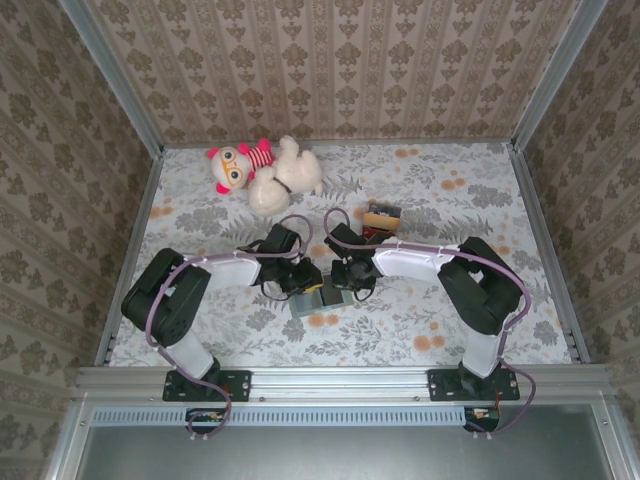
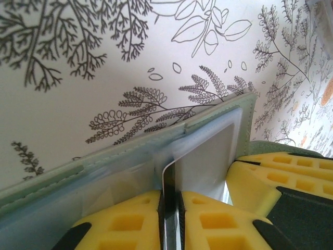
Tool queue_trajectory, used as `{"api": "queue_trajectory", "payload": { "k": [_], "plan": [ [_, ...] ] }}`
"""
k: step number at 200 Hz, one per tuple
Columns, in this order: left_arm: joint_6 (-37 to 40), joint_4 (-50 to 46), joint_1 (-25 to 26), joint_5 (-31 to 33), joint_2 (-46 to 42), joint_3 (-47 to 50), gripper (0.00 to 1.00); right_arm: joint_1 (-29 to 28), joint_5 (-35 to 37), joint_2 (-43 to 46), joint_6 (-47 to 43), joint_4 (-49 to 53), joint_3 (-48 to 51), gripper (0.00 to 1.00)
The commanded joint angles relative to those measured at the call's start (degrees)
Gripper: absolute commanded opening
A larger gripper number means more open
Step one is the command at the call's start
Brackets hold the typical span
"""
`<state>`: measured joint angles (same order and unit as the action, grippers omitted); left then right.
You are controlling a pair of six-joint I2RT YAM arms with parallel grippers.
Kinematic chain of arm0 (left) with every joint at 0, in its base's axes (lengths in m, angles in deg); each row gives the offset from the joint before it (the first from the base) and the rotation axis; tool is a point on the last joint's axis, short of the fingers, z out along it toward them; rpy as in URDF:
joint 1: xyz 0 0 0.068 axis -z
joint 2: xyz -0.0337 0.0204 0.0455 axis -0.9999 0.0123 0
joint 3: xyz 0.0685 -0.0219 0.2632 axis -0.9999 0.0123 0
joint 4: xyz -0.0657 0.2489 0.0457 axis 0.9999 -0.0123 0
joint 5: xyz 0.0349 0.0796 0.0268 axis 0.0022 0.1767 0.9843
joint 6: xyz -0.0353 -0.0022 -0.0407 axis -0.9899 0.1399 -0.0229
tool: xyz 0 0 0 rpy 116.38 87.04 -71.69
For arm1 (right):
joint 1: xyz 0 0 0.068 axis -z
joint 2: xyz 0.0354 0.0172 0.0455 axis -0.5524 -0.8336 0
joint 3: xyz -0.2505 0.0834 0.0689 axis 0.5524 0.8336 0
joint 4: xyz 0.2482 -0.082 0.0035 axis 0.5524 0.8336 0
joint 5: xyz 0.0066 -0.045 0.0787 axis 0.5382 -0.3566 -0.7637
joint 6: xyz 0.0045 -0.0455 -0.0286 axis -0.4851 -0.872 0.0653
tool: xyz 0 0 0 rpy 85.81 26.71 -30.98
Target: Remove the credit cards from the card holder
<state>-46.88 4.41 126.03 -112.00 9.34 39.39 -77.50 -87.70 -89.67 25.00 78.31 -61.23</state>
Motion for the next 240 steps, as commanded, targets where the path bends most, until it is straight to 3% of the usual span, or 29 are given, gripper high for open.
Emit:
{"api": "queue_trajectory", "payload": {
  "k": [1,137,240],
  "plan": [
    [1.6,2.5,-0.1,-2.7,-1.7,1.5,0.14,-0.5,-2.8,-4.4,0.1,-2.1,1.2,0.14],
    [3.2,4.2,-4.5,-5.3,-6.6,6.9,0.05,0.1,-0.8,-4.7,0.6,-0.1,1.6,0.11],
    [8.7,-4.5,-7.9,-5.6,-8.6,5.5,0.00,1.4,-2.6,-3.2,1.4,-0.7,1.6,0.12]
  ]
}}
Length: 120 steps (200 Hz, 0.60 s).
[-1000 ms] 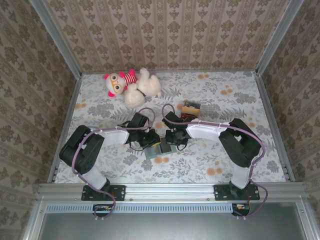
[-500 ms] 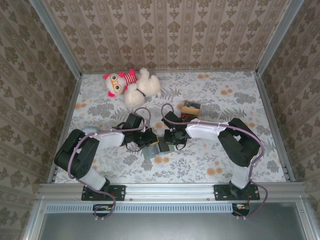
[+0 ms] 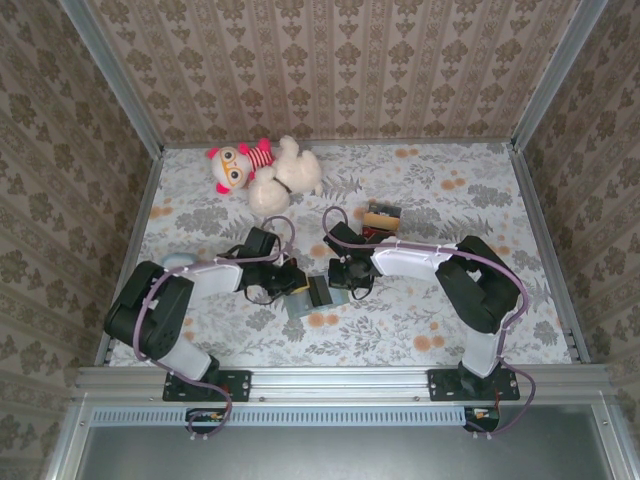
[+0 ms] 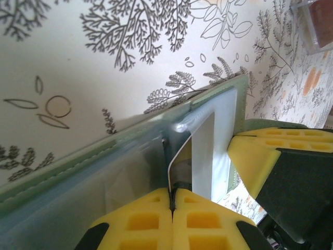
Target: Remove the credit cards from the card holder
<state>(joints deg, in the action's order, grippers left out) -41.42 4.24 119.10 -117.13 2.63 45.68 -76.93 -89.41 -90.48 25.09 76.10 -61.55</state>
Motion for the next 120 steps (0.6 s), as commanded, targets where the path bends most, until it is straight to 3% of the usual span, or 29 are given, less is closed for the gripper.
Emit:
{"api": "queue_trajectory", "payload": {
  "k": [1,18,49,120],
  "plan": [
    [3.4,-4.4,-1.0,-0.5,-2.0,-0.8,0.00,0.9,-1.2,-2.3,1.3,1.2,2.0,0.12],
    [5.5,-7.3,-2.0,-0.3,-3.0,-1.6,0.00,1.8,-6.1,0.2,2.5,-4.6,4.0,0.14],
    [9.4,-13.4,-4.9,-0.2,-6.3,-3.3,0.00,2.2,-7.1,5.6,1.3,-7.3,4.0,0.23],
    [18.4,-30.3,-11.7,-1.7,-14.3,-12.5,0.00,9.5,-22.3,14.9,-2.5,-22.5,9.4,0.59]
  ]
}}
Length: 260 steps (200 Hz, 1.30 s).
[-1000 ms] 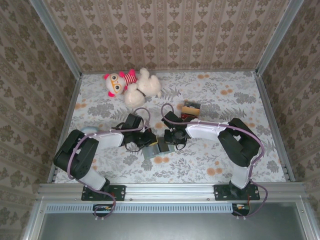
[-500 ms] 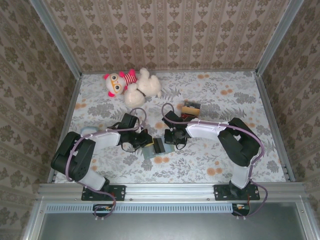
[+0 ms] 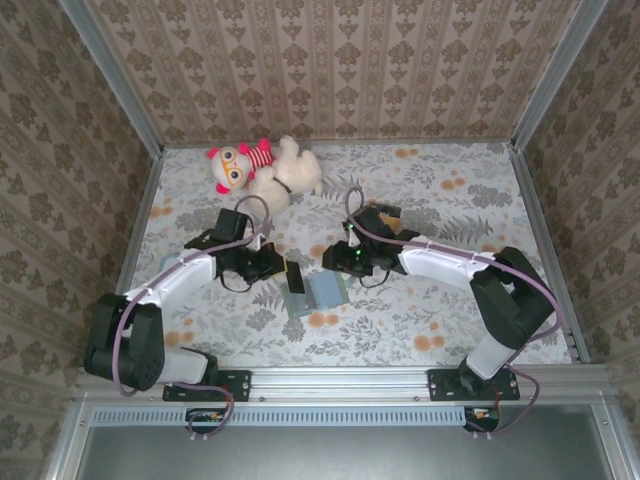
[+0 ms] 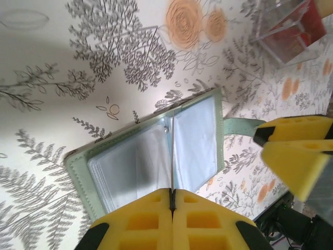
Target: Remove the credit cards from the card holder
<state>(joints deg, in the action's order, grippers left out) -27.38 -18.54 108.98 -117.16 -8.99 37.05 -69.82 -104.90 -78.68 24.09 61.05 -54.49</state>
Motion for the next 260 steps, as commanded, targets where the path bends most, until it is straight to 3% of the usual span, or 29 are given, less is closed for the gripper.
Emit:
{"api": "queue_trajectory", "payload": {
  "k": [1,66,113,185,260],
  "plan": [
    [4.3,-7.6,-1.6,-1.8,-2.8,-4.1,0.00,2.5,-6.8,3.2,-1.5,-7.6,2.4,0.59],
    [-11.1,8.8,-1.7,-12.7,-2.9,-11.1,0.00,6.5,-16.9,4.4,2.6,-16.8,0.5,0.79],
    [-17.3,16.3,-1.6,-16.8,-0.1,-13.3,0.00,7.9,-24.4,3.0,11.3,-26.7,-1.2,0.80],
    [-19.2,19.3,-1.7,-17.8,1.3,-12.5,0.00,8.0,-24.7,4.7,16.1,-35.8,1.6,0.49],
    [-18.8,19.0,-1.7,-17.9,1.5,-12.1,0.00,8.0,-26.1,3.9,18.2,-37.8,1.9,0.28]
  ]
}}
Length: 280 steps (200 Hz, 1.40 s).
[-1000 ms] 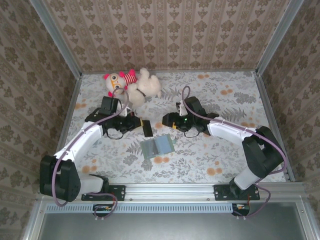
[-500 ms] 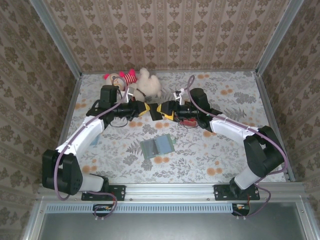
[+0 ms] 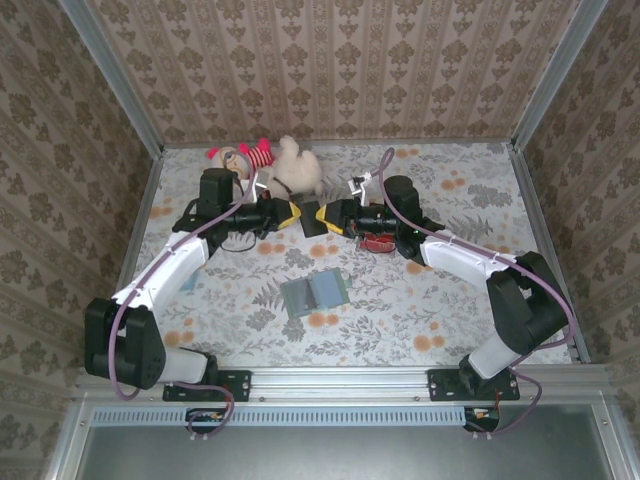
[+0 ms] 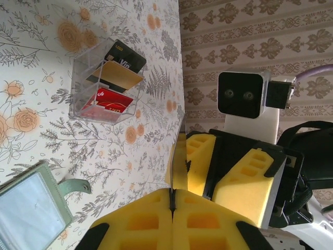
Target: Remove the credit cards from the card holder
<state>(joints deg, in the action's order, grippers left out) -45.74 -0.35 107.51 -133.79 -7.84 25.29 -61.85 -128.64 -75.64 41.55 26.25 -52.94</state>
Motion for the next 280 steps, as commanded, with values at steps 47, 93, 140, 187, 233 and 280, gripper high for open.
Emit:
{"api": "queue_trajectory", "payload": {
  "k": [47,93,140,187,233,280],
  "plan": [
    [-0.2,-0.7,-0.3,0.1,0.3,-0.4,0.00,0.0,-1.5,0.3,0.9,-3.0,0.7,0.09],
    [6.7,-19.1,-1.0,13.8,-2.1,-3.2,0.59,0.7,2.1,3.7,-10.7,12.1,-2.7,0.00],
    [10.1,-22.8,-2.9,23.5,-4.3,-0.7,0.88,3.9,17.1,10.4,-36.6,39.5,-9.8,0.00],
    [15.4,-26.5,-5.8,29.4,-6.1,1.0,1.00,8.7,27.3,12.3,-61.6,50.3,-14.3,0.00],
    [16.7,-27.8,-7.2,30.5,-8.7,3.5,1.00,12.8,30.5,6.7,-78.8,60.4,-21.1,0.00],
    [17.2,-27.3,-7.5,28.7,-9.1,4.9,1.00,13.8,26.9,-2.9,-98.7,66.8,-29.4,0.00]
  ]
}}
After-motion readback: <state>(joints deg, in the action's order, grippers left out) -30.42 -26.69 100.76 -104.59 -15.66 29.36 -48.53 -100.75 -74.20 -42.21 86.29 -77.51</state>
